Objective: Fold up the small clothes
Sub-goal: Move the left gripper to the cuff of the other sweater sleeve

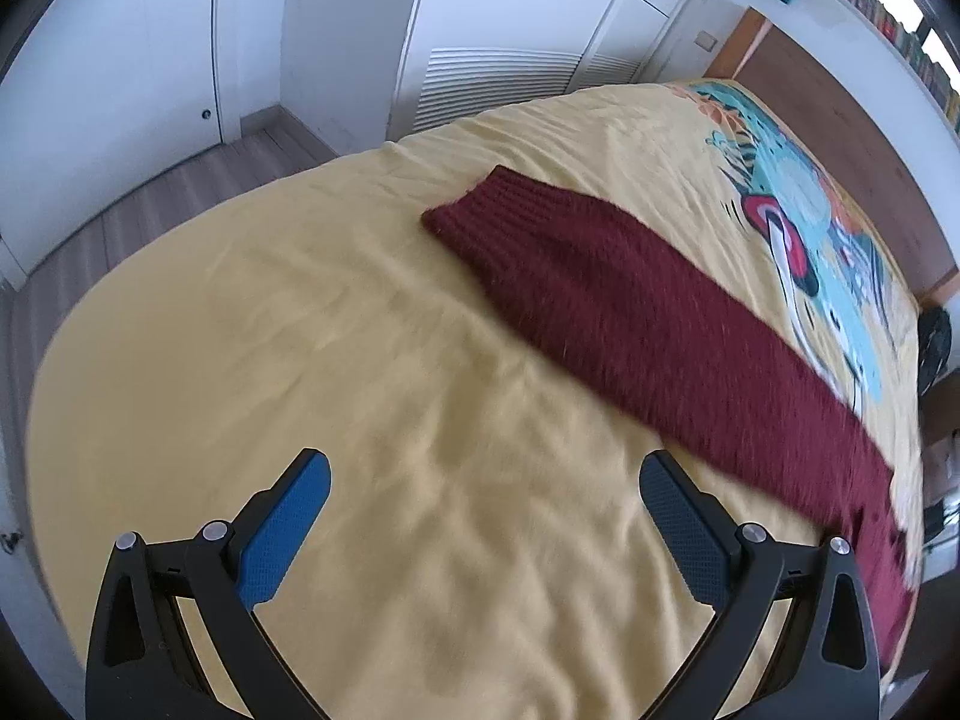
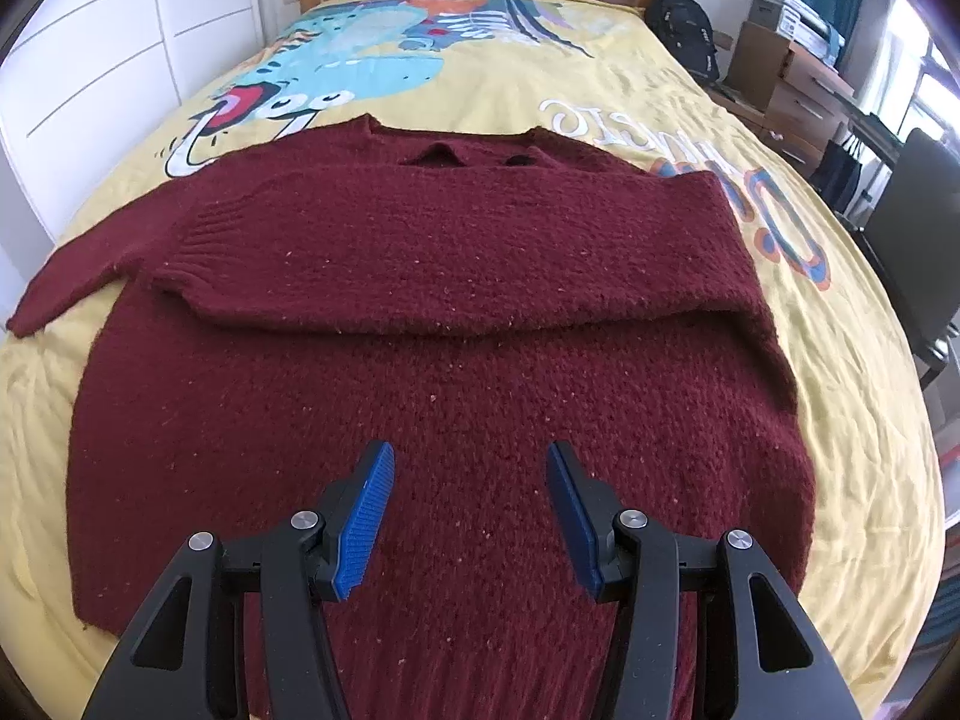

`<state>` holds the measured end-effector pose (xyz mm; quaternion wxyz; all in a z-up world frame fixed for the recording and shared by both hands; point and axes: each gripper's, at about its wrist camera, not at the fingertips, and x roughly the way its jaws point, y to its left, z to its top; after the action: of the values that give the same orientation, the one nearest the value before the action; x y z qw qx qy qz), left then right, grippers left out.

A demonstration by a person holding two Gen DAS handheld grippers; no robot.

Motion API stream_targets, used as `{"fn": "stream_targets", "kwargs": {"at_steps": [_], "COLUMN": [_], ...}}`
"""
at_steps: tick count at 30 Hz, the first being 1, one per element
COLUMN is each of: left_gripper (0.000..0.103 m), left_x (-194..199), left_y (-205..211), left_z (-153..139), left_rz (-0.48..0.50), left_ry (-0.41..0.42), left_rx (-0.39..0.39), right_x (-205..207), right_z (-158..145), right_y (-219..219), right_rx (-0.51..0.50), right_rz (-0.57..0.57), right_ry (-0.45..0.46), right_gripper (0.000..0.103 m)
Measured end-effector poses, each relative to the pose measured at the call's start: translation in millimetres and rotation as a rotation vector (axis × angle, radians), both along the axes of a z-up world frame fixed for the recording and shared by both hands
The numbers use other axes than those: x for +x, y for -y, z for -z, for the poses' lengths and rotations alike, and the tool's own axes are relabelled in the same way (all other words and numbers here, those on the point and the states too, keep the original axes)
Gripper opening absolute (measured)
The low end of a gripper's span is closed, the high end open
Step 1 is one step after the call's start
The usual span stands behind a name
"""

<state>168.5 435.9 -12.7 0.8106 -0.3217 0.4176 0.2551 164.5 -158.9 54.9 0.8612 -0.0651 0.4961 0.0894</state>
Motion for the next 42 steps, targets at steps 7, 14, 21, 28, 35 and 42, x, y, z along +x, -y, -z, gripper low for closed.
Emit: {"fn": "stream_targets", "kwargs": {"at_steps": [7, 14, 21, 28, 35, 42], "left_gripper": [0.100, 0.094, 0.092, 0.084, 0.060, 0.045], "left_x": [29.6, 41.9, 36.1, 30.9, 33.2, 36.3], "left_y": [-35.0, -61.8, -78.3, -91.9, -98.1, -103.6], "left_z": [12.8, 31.7, 46.3, 47.5, 49.7, 54.4], "left_rz": [-0.045, -0.090, -0.123, -0.138, -0.128, -0.135], "left_ry": [0.029, 0.068, 0.168, 0.264, 0.324, 0.360], "left_rx": [-0.065, -0.156, -0.261, -0.325, -0.390, -0.459], "right_x": [7.4, 12.9, 17.4, 18.7, 18.6, 18.9], "right_z": [-0.5, 4.9, 8.0, 14.4, 17.7, 16.1], "right_y": [-3.1, -7.6, -10.9, -12.6, -15.1, -7.2], "right_rx": [-0.033, -0.056, -0.081, -0.089, -0.096, -0.091], "right_rz": [-0.020, -0.035, -0.045, -0.049, -0.059, -0.038], "right_ry": [0.004, -0.004, -0.005, -0.015, -0.019, -0.019], "right_gripper": [0.055, 0.055, 0.055, 0.055, 0.055, 0.055]}}
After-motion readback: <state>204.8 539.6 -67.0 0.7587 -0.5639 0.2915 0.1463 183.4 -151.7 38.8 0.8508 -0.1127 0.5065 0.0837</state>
